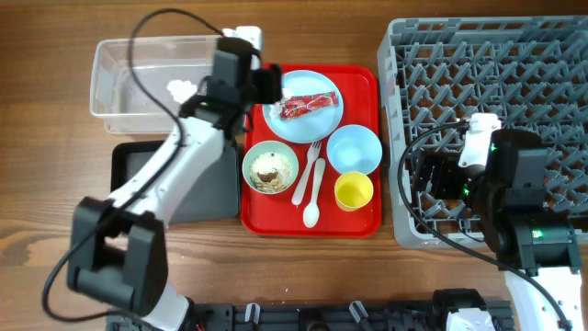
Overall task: Sort waste into correct bins and load items into the dishwasher rack
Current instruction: 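Return the left gripper to the plate and grasp the red candy wrapper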
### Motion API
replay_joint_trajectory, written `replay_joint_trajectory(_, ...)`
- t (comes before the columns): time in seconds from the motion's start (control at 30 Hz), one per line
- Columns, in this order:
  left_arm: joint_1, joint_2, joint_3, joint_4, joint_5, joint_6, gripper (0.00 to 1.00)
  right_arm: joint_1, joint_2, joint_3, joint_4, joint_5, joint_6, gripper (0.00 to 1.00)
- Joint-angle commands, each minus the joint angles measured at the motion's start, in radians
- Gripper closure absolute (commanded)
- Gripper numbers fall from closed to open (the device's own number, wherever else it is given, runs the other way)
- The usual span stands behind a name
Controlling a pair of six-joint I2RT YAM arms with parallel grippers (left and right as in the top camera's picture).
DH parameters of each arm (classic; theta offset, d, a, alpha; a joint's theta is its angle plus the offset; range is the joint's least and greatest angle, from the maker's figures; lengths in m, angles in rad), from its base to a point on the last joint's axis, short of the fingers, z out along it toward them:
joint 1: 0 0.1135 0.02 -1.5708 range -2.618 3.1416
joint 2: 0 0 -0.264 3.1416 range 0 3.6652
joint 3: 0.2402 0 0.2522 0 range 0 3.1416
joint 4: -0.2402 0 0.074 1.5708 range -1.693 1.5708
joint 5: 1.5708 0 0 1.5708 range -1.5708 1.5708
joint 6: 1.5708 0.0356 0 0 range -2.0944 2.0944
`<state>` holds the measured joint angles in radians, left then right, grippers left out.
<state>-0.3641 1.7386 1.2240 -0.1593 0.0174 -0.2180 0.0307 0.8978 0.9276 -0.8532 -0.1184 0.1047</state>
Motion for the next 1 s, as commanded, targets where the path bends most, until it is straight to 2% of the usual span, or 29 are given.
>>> replay_joint_trajectory(0.0, -0.035, 0.113, 0.0, 0.0, -0.023, 0.04, 0.28, -0.002, 0.0, 0.023, -0.001, 0.006, 0.011, 0.0)
replay_joint_trajectory(0.27, -0.044, 0.262, 0.0, 0.032, -0.049, 0.04, 0.25, -0.002, 0.0, 0.023, -0.001, 0.006, 0.011, 0.0)
replay_joint_trajectory(0.37, -0.045, 0.274, 0.0, 0.034, -0.049, 0.039, 0.41, -0.002, 0.0, 0.023, -0.002, 0.006, 0.01, 0.0)
replay_joint_trajectory(0.43, -0.045, 0.27, 0.0, 0.041, -0.049, 0.04, 0.63, -0.002, 0.0, 0.023, -0.001, 0.006, 0.01, 0.0)
replay_joint_trajectory(0.5, -0.045, 0.264, 0.0, 0.04, -0.05, 0.039, 0.78, -0.002, 0.0, 0.023, -0.002, 0.006, 0.01, 0.0)
replay_joint_trajectory(0.57, -0.045, 0.256, 0.0, 0.041, -0.053, 0.039, 0.9, -0.002, 0.0, 0.023, -0.001, 0.006, 0.01, 0.0)
replay_joint_trajectory(0.63, -0.045, 0.248, 0.0, 0.041, -0.055, 0.039, 0.95, -0.002, 0.0, 0.023, -0.001, 0.006, 0.01, 0.0)
replay_joint_trajectory(0.8, -0.045, 0.142, 0.001, 0.04, -0.06, 0.039, 0.96, -0.002, 0.0, 0.023, -0.001, 0.006, 0.01, 0.0)
replay_joint_trajectory(0.97, 0.009, -0.054, 0.001, 0.036, -0.103, 0.039, 0.96, -0.002, 0.0, 0.023, -0.001, 0.006, 0.01, 0.0)
